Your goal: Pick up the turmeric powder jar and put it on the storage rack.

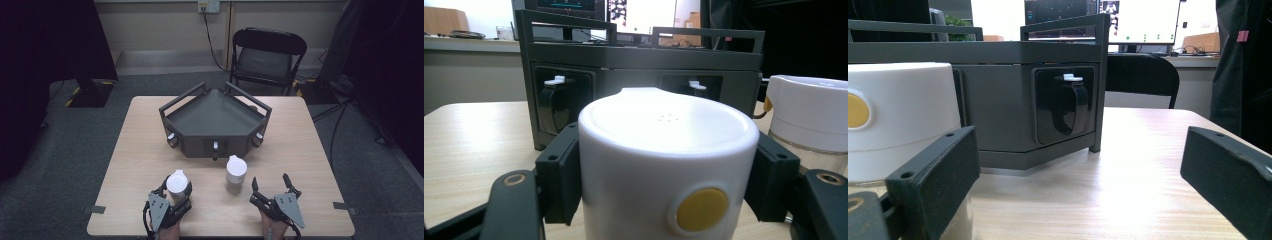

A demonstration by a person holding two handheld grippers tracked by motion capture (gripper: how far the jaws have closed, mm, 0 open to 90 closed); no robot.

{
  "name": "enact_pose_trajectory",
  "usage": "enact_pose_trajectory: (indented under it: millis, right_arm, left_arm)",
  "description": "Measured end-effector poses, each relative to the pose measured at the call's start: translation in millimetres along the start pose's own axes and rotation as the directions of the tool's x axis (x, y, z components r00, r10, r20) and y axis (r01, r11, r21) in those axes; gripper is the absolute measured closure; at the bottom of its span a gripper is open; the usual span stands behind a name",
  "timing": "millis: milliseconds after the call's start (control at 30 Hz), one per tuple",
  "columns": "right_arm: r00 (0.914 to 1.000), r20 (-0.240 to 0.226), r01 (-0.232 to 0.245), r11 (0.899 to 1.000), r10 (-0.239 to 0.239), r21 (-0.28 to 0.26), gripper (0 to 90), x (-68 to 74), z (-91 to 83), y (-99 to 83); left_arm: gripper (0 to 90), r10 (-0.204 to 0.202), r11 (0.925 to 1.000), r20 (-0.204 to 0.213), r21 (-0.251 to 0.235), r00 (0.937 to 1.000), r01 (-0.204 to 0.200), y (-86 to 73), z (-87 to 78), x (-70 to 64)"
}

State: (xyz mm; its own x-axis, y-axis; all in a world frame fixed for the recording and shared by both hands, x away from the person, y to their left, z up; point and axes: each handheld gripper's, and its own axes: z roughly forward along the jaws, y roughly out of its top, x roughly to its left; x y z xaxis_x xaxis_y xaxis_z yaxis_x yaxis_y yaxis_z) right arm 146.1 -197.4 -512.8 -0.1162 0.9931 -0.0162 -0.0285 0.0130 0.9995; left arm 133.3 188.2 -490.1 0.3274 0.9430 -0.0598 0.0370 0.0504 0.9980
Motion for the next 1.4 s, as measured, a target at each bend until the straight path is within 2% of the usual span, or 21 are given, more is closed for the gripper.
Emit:
enact_pose_trajectory:
  millis: [267, 833, 933, 1067, 1400]
  right_arm:
    - [1.0000, 0.000, 0.000, 1.000, 0.000, 0.000, 1.3, 0.0, 0.0, 0.0]
    - [1.0000, 0.000, 0.000, 1.000, 0.000, -0.001, 1.3, 0.0, 0.0, -0.1]
    - [1.0000, 0.000, 0.000, 1.000, 0.000, -0.001, 1.3, 0.0, 0.0, -0.1]
    - [1.0000, 0.000, 0.000, 1.000, 0.000, -0.001, 1.3, 0.0, 0.0, -0.1]
    - [1.0000, 0.000, 0.000, 1.000, 0.000, -0.001, 1.3, 0.0, 0.0, -0.1]
  left_arm:
    - [30.5, 0.001, 0.9998, -0.004, 0.019, 1.0000, -0.001, 5.6, 2.7, 1.5]
    - [30.6, -0.003, 1.0000, 0.008, 0.002, 1.0000, 0.003, 11.5, 2.3, 6.3]
    - [30.6, -0.020, 0.9998, 0.011, 0.001, 0.9997, 0.020, 14.6, 4.5, 9.5]
    - [30.6, -0.002, 1.0000, 0.017, -0.005, 0.9999, 0.002, 21.3, 6.5, 12.3]
    - [30.7, -0.001, 0.9998, 0.033, -0.022, 0.9994, 0.002, 36.5, 10.6, 18.7]
